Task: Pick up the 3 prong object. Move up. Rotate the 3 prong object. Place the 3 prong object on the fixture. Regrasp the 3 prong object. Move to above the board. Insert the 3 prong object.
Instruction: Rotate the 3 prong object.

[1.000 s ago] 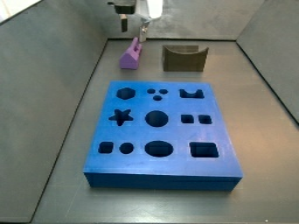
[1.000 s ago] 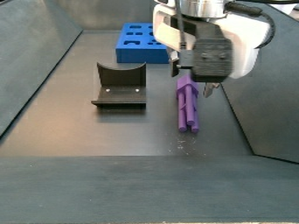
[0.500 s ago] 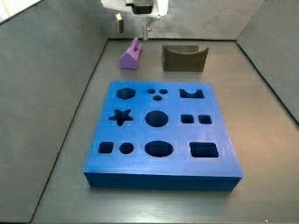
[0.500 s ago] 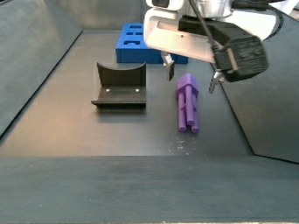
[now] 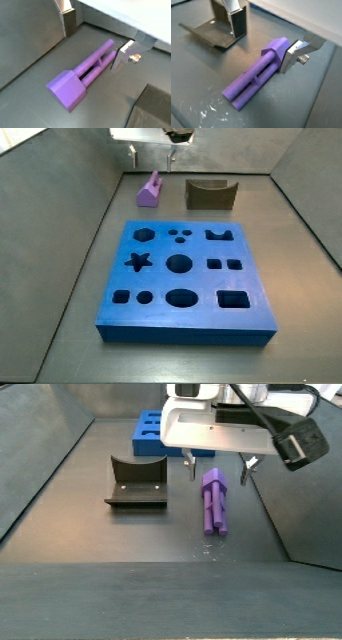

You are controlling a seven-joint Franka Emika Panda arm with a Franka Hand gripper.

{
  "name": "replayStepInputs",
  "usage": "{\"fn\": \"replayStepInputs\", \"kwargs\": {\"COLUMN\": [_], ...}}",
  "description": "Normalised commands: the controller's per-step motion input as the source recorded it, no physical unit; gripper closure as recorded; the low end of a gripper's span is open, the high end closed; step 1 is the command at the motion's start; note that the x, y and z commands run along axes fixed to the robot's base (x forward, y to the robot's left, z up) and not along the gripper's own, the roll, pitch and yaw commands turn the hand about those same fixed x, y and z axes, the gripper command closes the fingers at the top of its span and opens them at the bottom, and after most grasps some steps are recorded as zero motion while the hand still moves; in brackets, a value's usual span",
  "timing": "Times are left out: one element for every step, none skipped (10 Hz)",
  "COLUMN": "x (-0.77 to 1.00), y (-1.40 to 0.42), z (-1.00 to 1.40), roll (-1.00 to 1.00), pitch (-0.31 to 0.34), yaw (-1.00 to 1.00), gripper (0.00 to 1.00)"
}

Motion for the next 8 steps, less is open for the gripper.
{"fn": "replayStepInputs", "kwargs": {"x": [0.03, 0.03, 0.03, 0.0, 0.0, 0.02, 0.03, 0.04], "y": [0.0, 0.0, 0.0, 0.0, 0.0, 0.01, 0.02, 0.02], "z": [-0.04, -0.04, -0.04, -1.0, -1.0, -1.0, -1.0, -1.0], "roll": [0.1, 0.1, 0.1, 0.0, 0.0, 0.02, 0.04, 0.06], "pitch": [-0.008, -0.008, -0.008, 0.0, -0.004, -0.02, -0.024, -0.019], "yaw": [0.58, 0.38, 0.21, 0.0, -0.06, -0.06, -0.05, -0.05], "gripper": [0.0, 0.0, 0.0, 0.0, 0.0, 0.0, 0.0, 0.0]}}
